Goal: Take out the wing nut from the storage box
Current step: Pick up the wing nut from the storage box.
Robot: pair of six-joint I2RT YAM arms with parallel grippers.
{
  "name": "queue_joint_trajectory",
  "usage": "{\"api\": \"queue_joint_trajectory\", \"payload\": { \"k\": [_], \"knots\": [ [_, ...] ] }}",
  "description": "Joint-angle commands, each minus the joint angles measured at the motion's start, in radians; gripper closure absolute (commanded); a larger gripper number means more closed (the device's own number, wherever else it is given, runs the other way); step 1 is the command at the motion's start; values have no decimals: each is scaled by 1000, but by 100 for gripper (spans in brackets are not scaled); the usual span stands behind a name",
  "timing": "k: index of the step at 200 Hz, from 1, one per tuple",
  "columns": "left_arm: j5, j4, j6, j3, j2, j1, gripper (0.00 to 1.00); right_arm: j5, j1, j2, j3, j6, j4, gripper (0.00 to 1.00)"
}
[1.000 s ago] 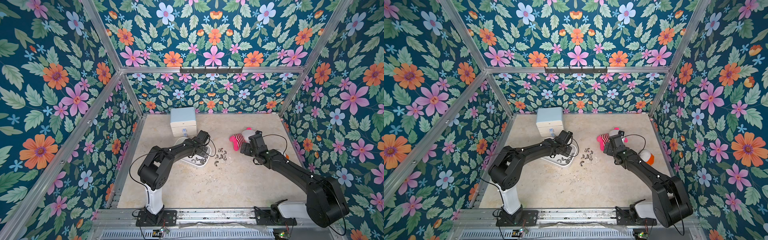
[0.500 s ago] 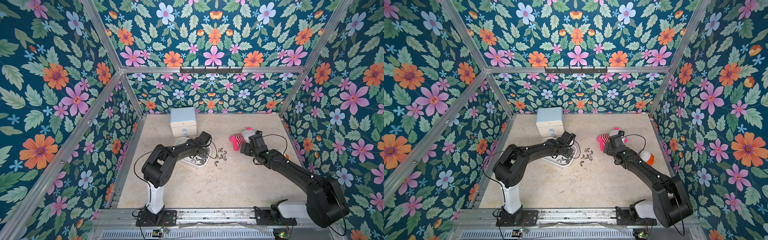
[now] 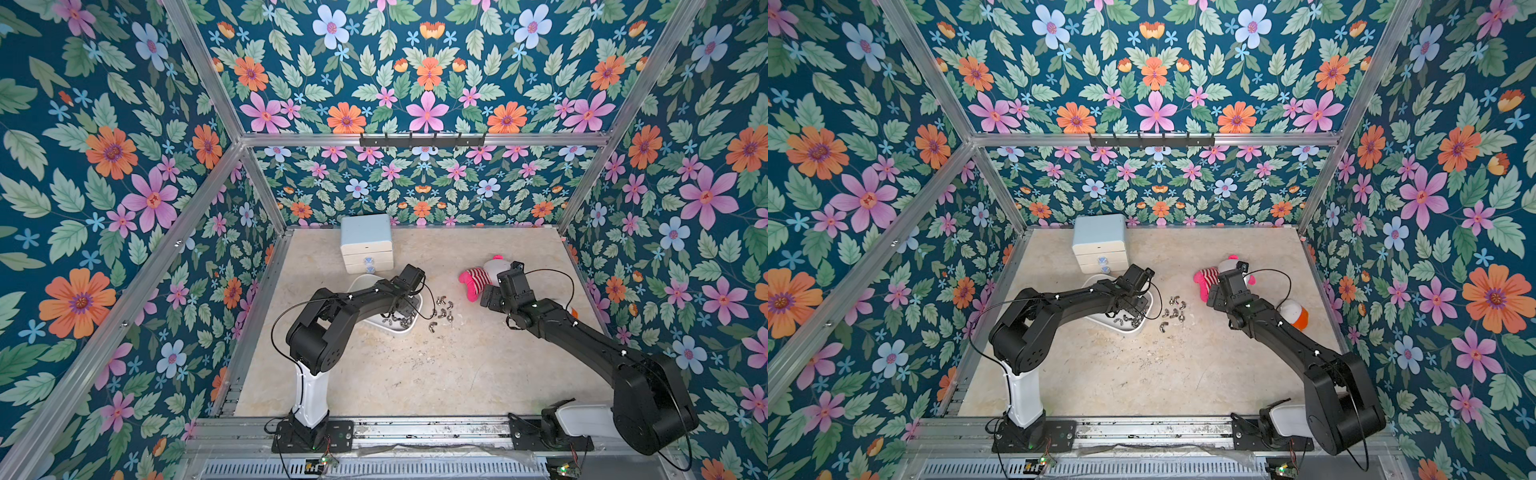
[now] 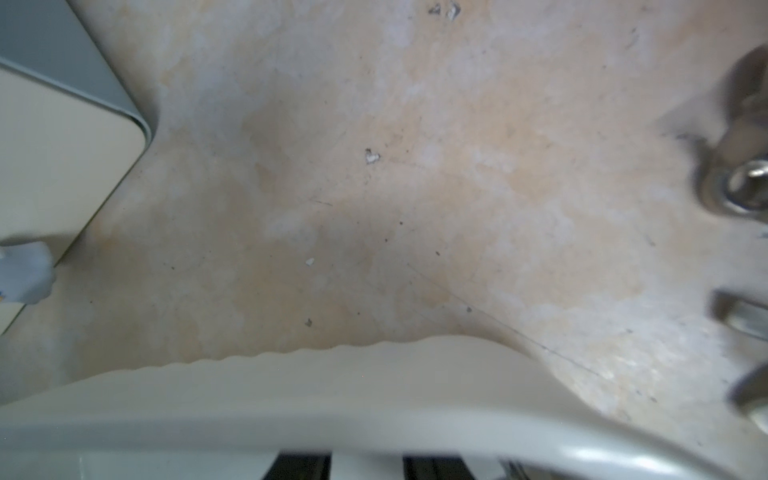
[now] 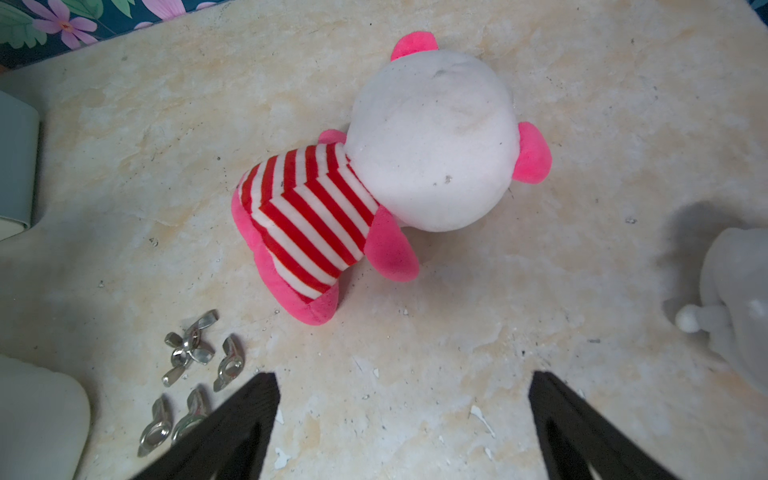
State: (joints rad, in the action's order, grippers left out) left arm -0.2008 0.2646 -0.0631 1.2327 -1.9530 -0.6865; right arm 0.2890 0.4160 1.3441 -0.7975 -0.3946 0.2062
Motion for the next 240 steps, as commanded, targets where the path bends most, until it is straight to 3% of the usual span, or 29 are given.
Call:
{"api": "queue_joint_trajectory", "payload": {
  "k": [1, 75, 166, 206, 240],
  "knots": [
    [-27, -23, -40, -6, -4, -3, 68, 8, 1, 3, 0, 0, -4, 1],
    [-39, -44, -87, -9, -35, -14, 71, 6, 1, 4, 3, 0, -5, 1],
    [-42, -34, -55, -21, -52, -28, 90, 2, 1, -1, 3, -1, -2, 1],
    [-54, -44, 2, -45, 10, -22, 91, 3, 1, -5, 3, -1, 1, 1],
    [1, -19, 37, -47, 90, -8, 91, -2, 0, -4, 3, -1, -1, 1]
  ]
}}
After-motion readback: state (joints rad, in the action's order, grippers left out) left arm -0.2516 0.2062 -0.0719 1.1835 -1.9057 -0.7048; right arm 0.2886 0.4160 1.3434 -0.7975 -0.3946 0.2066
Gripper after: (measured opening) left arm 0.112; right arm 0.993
